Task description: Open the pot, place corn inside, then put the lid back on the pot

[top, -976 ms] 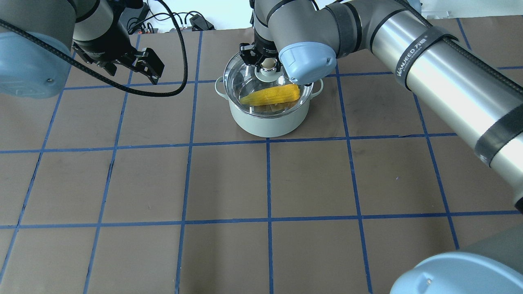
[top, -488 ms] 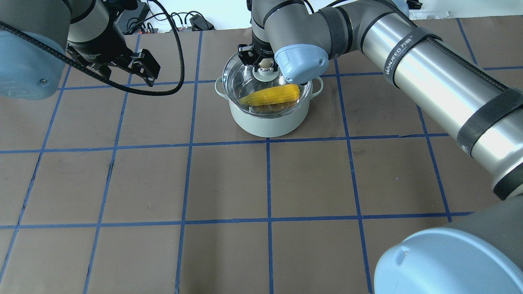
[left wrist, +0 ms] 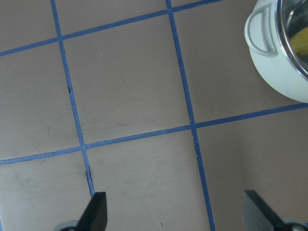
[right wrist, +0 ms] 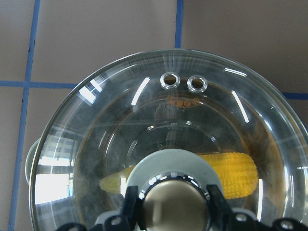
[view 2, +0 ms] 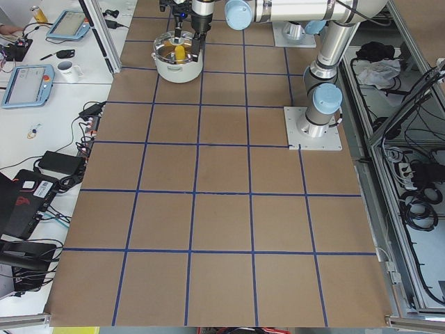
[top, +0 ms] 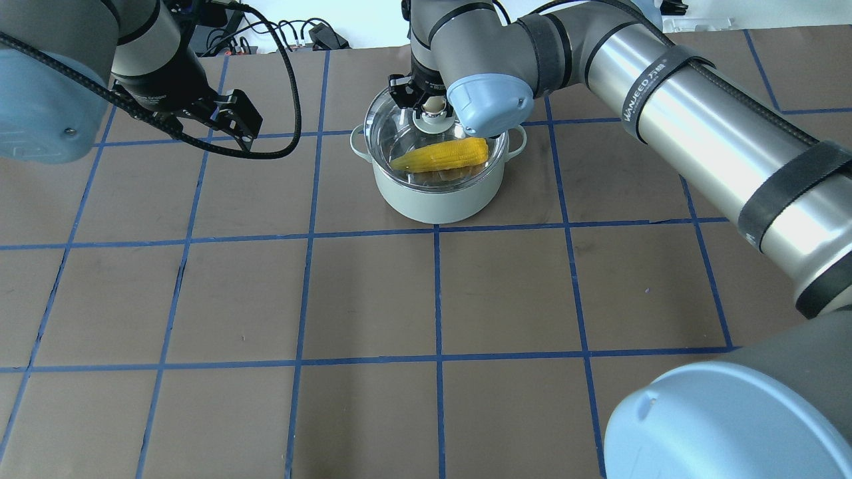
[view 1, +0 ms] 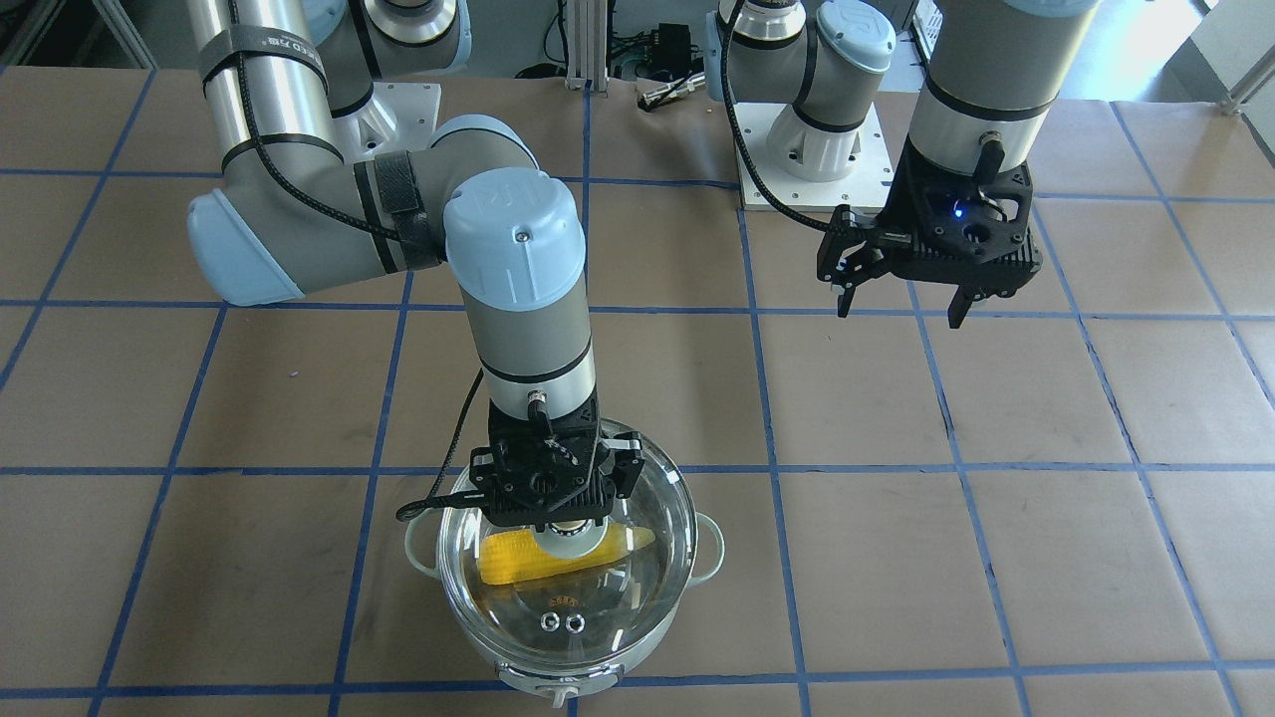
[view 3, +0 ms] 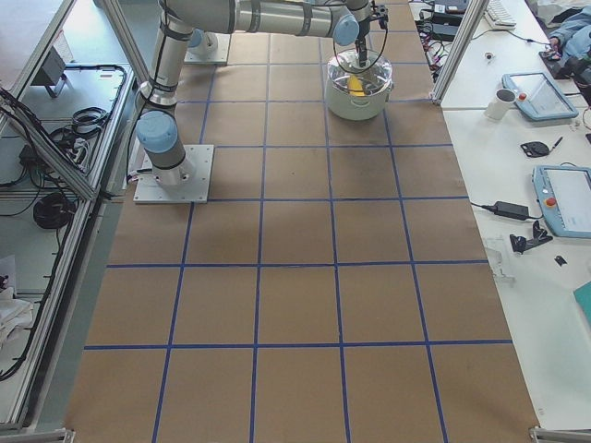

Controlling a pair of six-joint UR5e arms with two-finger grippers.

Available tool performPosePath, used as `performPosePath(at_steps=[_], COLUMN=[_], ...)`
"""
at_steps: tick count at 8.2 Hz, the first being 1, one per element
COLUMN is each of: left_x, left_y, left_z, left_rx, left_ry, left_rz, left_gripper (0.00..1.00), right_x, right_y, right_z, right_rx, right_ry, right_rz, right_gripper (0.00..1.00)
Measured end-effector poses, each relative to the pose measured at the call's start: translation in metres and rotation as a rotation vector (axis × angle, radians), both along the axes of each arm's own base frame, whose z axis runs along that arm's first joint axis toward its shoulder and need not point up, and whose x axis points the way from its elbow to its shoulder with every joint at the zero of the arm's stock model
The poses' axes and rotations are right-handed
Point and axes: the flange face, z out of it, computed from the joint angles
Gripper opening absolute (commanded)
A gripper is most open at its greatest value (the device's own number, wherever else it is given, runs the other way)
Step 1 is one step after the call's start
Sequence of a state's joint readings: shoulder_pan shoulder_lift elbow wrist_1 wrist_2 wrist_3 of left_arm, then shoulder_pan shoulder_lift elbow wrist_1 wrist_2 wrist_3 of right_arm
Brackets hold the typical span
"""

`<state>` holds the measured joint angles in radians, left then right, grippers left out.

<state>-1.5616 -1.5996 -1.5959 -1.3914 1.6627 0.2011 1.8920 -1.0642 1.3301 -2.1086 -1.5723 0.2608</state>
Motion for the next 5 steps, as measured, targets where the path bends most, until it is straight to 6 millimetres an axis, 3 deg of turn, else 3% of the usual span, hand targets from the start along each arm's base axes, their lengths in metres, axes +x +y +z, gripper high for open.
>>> performPosePath(at_steps=[5], left_x=[-0.0005], left_y=[0.0019], left_z=[-0.0103], left_rx=[0.033], left_ry=[0.008], left_rz=[0.025], left_gripper=[1.00], right_x=[-0.0006], right_y=[-0.0068], right_z=[-0.0124], right_rx=[-0.003], right_ry=[0.001], right_rz=[-0.003], right_gripper=[0.37])
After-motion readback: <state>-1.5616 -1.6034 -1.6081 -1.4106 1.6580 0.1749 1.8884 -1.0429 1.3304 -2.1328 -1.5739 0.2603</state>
